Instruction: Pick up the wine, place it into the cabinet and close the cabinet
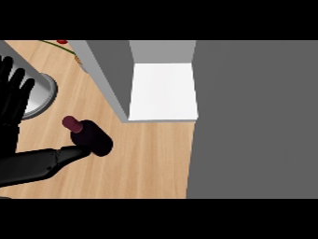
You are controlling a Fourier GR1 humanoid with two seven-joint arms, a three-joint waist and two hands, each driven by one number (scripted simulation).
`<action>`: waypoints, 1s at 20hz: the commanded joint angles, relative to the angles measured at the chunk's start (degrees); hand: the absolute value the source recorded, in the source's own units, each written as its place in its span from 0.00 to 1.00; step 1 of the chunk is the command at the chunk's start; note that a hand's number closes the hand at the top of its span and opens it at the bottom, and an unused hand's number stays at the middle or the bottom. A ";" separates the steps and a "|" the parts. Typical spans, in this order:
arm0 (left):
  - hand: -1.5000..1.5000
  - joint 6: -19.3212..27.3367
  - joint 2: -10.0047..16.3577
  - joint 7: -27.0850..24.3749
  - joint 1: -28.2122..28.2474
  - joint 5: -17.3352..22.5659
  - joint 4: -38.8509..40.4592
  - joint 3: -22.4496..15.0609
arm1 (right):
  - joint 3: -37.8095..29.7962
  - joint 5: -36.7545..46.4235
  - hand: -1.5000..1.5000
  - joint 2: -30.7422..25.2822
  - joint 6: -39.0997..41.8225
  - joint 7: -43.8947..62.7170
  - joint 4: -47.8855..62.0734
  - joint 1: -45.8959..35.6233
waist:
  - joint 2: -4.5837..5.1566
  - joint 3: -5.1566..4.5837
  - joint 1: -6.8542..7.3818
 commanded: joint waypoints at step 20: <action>0.00 -12.24 -3.08 -29.52 12.32 10.11 25.29 5.68 | -1.32 -1.47 0.00 -2.63 -1.48 5.20 -12.22 -0.09 | 0.02 0.08 0.08</action>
